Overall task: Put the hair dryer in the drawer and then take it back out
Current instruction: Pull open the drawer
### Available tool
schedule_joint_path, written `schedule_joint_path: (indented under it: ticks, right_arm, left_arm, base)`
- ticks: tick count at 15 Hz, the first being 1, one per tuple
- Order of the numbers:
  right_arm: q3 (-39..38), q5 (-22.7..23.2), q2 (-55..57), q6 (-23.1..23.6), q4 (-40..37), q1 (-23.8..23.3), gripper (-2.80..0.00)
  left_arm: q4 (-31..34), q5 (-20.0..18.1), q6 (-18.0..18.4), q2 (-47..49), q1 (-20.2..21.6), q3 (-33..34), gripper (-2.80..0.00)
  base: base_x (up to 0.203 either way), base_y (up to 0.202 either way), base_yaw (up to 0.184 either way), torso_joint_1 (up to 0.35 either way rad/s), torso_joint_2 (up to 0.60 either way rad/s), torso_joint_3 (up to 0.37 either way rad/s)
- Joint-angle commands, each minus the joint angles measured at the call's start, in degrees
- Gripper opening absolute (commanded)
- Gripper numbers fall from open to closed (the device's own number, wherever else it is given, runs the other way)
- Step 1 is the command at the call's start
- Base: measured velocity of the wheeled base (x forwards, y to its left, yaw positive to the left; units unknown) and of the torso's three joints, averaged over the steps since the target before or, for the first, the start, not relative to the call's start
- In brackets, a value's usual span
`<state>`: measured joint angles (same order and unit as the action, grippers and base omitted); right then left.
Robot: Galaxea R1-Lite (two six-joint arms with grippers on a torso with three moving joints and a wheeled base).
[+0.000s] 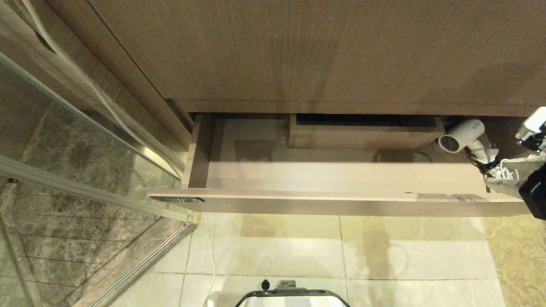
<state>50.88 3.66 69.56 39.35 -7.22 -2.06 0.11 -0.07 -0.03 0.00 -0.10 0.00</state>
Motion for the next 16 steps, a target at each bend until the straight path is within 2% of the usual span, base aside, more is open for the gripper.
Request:
schedule_joint_path:
  ticks: [1, 4, 6, 9, 13, 16]
  right_arm:
    - [4.27, 0.03, 2.95, -0.08, 0.47, -5.65, -2.80]
    - [6.87, 0.14, 5.39, -0.47, 0.58, -14.40, -2.80]
    - [9.53, 0.17, 8.55, -0.46, 0.73, -17.34, -2.80]
    - [13.44, 1.18, 14.11, -0.75, 0.72, -19.74, -2.80]
    - [16.72, 8.92, 20.32, -0.39, 0.71, -23.35, -2.80]
    - [17.47, 9.35, 22.77, 0.52, 0.26, -26.38, -2.80]
  left_arm:
    - [-0.02, -0.01, -0.06, 0.00, -0.07, 0.00, -2.80]
    - [0.01, -0.01, -0.06, 0.00, -0.01, 0.00, -2.80]
    - [-0.02, -0.01, -0.06, 0.00, -0.08, 0.00, -2.80]
    - [-0.02, -0.01, -0.06, 0.00, -0.06, 0.00, -2.80]
    - [-0.02, -0.01, -0.06, 0.00, -0.06, 0.00, -2.80]
    - [-0.02, -0.01, -0.06, 0.00, -0.03, 0.00, -2.80]
  base:
    - [0.000, 0.000, 0.000, 0.000, 0.00, 0.000]
    - [0.000, 0.000, 0.000, 0.000, 0.00, 0.000]
    - [0.000, 0.000, 0.000, 0.000, 0.00, 0.000]
    - [0.000, 0.000, 0.000, 0.000, 0.00, 0.000]
    - [0.000, 0.000, 0.000, 0.000, 0.00, 0.000]
    - [0.000, 0.000, 0.000, 0.000, 0.00, 0.000]
